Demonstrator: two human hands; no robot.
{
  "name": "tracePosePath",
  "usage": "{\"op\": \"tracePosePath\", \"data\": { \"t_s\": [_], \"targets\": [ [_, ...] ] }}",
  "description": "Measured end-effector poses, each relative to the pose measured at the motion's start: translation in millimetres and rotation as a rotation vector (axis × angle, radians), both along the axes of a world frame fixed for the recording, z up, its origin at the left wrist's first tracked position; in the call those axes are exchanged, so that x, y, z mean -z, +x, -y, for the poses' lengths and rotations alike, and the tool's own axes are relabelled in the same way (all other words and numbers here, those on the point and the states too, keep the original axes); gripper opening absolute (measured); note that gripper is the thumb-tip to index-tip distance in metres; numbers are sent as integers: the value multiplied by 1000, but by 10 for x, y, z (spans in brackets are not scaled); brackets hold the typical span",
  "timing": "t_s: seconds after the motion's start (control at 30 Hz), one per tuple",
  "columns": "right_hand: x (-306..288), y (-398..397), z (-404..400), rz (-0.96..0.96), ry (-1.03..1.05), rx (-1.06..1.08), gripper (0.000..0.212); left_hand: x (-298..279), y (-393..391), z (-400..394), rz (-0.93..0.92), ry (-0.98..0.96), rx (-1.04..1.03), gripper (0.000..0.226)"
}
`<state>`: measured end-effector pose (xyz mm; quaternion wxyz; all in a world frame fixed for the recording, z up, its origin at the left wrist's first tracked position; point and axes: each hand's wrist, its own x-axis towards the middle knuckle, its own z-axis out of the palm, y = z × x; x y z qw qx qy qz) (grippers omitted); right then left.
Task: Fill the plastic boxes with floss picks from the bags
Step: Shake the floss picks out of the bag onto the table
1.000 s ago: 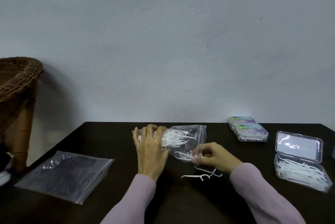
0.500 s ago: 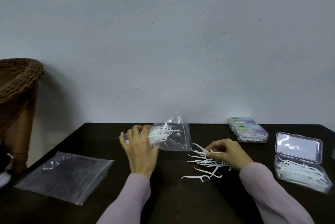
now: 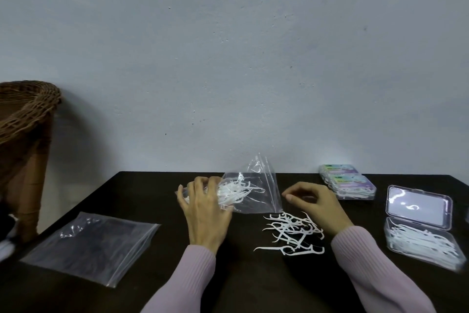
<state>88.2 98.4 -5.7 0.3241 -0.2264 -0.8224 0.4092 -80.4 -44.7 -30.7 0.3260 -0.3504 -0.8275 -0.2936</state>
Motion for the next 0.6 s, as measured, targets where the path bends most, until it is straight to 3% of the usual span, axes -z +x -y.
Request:
{"op": "tracePosePath", "data": {
  "t_s": [0.07, 0.2, 0.37, 0.43, 0.5, 0.6],
  "targets": [
    [-26, -27, 41, -66, -146, -106, 10, 3, 30, -23, -12, -2, 26, 64],
    [11, -95, 88, -7, -301, -254, 25, 58, 55, -30, -10, -64, 77, 69],
    [5, -80, 42, -70, -264, -170, 36, 6, 80, -3, 86, -396, 90, 107],
    [6, -58, 28, -72, -231, -154, 34, -7, 70, -4, 124, -419, 91, 113],
    [19, -51, 30, -54, -198, -148, 32, 3, 49, 2, 178, -377, 121, 107],
    [46, -67, 74, 0, -77, -102, 28, 36, 30, 11, 176, -266, 163, 76]
  ]
}}
